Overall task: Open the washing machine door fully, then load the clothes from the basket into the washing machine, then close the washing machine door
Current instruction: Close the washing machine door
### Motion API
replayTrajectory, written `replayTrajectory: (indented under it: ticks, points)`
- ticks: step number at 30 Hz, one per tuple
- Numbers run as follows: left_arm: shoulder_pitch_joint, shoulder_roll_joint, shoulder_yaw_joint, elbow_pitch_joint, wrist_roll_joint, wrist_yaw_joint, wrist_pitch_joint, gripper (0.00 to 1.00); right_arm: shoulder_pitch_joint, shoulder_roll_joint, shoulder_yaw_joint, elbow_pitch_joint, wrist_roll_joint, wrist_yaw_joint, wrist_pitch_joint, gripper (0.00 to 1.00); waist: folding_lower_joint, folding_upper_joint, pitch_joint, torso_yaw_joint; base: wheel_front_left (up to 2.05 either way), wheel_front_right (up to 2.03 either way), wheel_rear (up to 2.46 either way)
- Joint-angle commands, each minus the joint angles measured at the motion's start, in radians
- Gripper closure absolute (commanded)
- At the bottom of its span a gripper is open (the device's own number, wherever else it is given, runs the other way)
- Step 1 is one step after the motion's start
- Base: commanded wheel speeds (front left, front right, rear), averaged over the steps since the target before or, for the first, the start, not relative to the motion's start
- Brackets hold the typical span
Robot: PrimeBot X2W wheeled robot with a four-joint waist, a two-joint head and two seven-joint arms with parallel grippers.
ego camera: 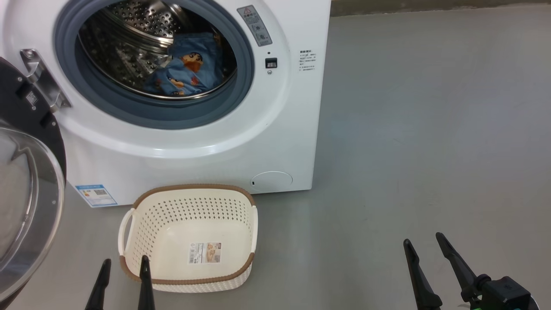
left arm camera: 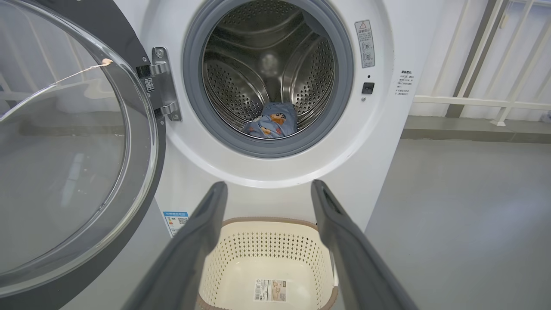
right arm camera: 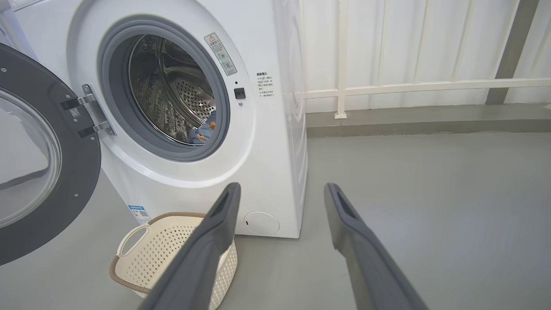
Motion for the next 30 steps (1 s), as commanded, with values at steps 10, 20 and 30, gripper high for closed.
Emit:
replayTrajectory:
  ticks: [10, 20, 30]
  points:
    - [-0.046, 0.011, 0.029, -0.037, 0.015, 0.016, -0.013, 0.00, -0.024, -0.008, 0.019, -0.025, -0.001, 0.006, -0.004, 0.00, 0.0000, 0.0000, 0.003, 0.056, 0.00, 0.00, 0.00]
    - [-0.057, -0.013, 0.029, -0.053, 0.018, 0.025, -0.015, 0.00, -0.032, -0.008, 0.014, -0.038, -0.012, 0.006, 0.002, 0.00, 0.0000, 0.0000, 0.026, 0.203, 0.00, 0.00, 0.00]
    - [-0.068, -0.041, 0.026, -0.042, 0.025, 0.008, -0.017, 0.00, -0.044, -0.010, 0.021, -0.055, -0.030, 0.006, 0.019, 0.00, 0.0000, 0.0000, 0.037, 0.353, 0.00, 0.00, 0.00]
